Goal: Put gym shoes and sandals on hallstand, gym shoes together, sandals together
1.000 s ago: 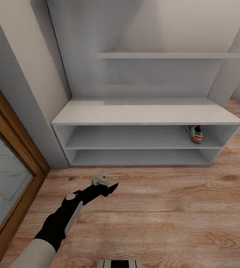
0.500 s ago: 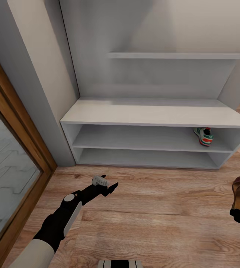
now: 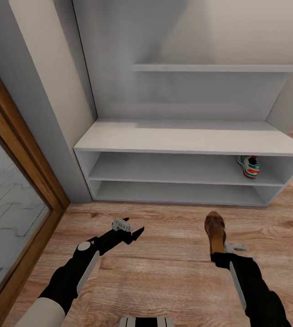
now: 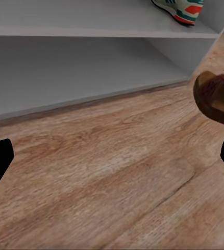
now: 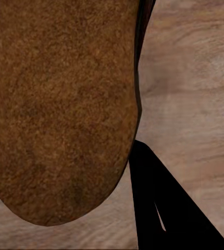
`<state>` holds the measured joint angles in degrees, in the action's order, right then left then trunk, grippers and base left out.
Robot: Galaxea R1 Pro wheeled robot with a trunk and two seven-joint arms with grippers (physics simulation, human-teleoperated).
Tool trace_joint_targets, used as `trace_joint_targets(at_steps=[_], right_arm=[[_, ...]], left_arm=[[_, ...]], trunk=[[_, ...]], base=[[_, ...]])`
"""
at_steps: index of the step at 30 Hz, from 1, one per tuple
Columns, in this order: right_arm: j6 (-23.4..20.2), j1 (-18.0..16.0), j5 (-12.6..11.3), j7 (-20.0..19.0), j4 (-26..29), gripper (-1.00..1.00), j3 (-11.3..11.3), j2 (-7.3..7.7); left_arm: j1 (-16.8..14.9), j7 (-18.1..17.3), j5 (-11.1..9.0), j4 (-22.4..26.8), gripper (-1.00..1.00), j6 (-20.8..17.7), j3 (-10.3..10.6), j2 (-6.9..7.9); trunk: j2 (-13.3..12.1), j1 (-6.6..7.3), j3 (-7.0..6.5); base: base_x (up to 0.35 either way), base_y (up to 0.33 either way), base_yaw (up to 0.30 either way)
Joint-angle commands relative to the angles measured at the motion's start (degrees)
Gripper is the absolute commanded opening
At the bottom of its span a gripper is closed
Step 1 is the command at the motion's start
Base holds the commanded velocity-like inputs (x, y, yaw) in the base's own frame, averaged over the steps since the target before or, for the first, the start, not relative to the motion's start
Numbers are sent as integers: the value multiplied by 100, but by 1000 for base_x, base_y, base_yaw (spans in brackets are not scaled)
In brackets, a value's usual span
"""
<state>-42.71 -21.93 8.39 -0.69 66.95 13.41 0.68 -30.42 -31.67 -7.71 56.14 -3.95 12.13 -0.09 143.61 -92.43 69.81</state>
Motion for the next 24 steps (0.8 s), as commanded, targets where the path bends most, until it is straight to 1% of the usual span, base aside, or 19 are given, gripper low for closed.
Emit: trace_joint_targets(at_steps=[1,2,3,4,5,6,10,14,17,24], right_arm=[[-35,-64,71,24,-151,-100,-40,-162],[-35,-268,80,32,-334,-100,-74,-325],[-35,-350,83,34,-390,-100,-81,-360],[-35,-523,86,37,-522,-100,-90,-410],[-35,-614,87,38,-600,-100,-94,-428],[-35,-803,89,40,-776,-100,-100,-453],[-36,-1669,92,42,-1672,-100,-108,-493],[-36,-2191,93,43,-2143,-100,-110,-510],[-36,-2378,83,43,-2240,-100,-110,-521],[29,-2443,85,43,-2309,-100,-110,-558]], left_arm=[[-1,-18,-53,2,100,-43,0,1],[0,-21,-54,2,100,-44,0,1],[1,-21,-54,2,100,-44,0,1],[1,-22,-55,2,100,-44,0,1],[1,-22,-55,2,100,-44,0,1],[1,-23,-55,2,100,-44,0,1],[1,-23,-50,2,100,-45,7,1],[1,-23,-53,2,100,-45,8,1],[1,-23,-54,2,100,-50,9,1],[1,-23,-55,2,100,-53,9,1]], trunk=[[2,1,4],[2,1,4],[2,1,4],[2,1,4],[2,1,4],[2,1,4],[2,1,4],[2,1,4],[2,1,4],[2,1,4]], base=[[0,0,0],[0,0,0],[0,0,0],[0,0,0],[0,0,0],[0,0,0],[0,0,0],[0,0,0],[0,0,0],[0,0,0]])
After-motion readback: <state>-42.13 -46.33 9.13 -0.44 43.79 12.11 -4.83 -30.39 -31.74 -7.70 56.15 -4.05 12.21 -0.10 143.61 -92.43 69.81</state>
